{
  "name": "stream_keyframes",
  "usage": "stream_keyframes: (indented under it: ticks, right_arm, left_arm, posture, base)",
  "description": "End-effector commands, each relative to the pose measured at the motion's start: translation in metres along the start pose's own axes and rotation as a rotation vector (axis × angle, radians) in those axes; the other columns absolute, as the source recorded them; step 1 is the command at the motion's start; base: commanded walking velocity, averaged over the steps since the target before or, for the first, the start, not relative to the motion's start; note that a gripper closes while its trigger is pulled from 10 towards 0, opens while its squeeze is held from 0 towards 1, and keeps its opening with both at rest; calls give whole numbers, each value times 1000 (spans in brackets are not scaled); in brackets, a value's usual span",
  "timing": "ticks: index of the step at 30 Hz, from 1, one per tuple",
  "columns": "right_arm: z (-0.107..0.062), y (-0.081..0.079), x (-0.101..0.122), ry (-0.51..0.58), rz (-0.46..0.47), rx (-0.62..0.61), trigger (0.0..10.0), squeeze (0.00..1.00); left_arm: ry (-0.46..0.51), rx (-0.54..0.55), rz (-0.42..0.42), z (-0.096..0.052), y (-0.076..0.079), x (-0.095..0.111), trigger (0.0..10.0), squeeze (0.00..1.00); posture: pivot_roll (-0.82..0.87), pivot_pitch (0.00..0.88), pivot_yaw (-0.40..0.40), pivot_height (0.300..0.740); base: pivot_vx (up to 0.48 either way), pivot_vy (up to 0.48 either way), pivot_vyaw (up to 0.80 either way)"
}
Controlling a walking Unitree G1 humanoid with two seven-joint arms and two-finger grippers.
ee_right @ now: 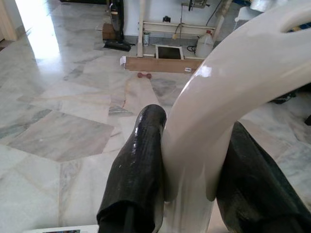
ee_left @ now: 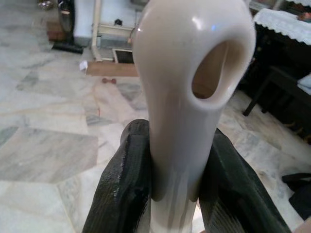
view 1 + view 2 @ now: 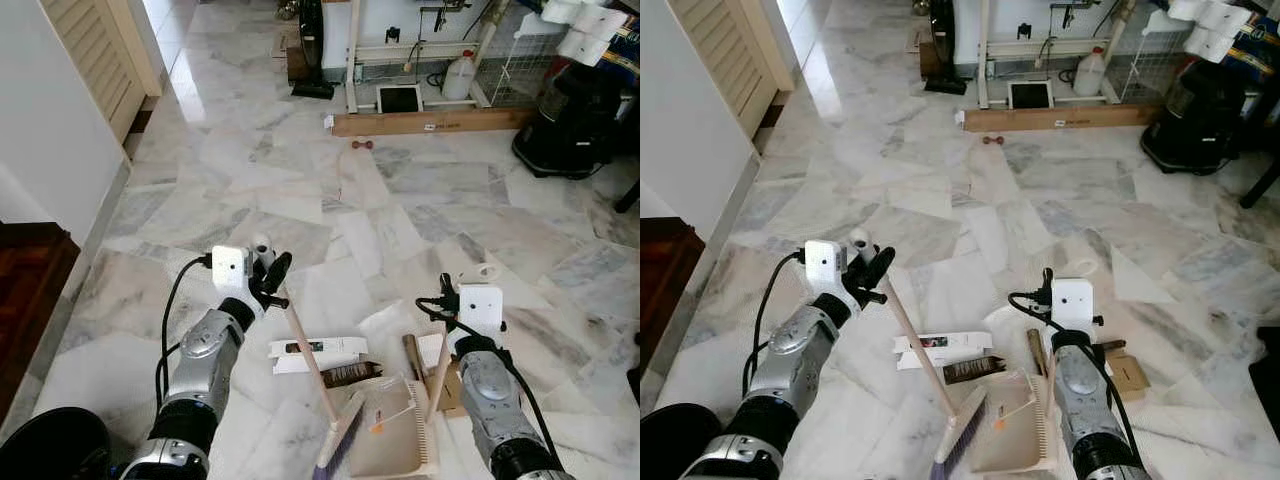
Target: Sweep floor
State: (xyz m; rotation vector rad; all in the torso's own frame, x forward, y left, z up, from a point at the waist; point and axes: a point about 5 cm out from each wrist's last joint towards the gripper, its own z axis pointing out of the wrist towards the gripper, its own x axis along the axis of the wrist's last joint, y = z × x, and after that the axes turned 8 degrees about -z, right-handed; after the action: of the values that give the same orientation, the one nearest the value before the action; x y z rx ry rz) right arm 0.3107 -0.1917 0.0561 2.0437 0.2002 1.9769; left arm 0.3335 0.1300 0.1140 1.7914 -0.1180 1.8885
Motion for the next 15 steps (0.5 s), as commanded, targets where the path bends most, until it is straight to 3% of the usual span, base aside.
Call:
stream_keyframes:
  ticks: [1,6,15]
  right_arm:
    - [1,-2,1,5,39,-16,10000,0]
    - [2,2,0,-8,109,-52,10000,0]
    - [1,2,-1,-8,111,-61,10000,0]
  left_arm:
    - [12,-21,5,-3,-1,7,10000,0]
    - [22,-19,36,-6,-4,14,10000,0]
    - [111,87,105,-1,-13,35,10000,0]
  posture:
    - [1,97,39,740]
    - [6,86,44,740]
    - [8,76,52,740]
  base:
    - [0,0,0]
    - [0,0,0]
    - [0,0,0]
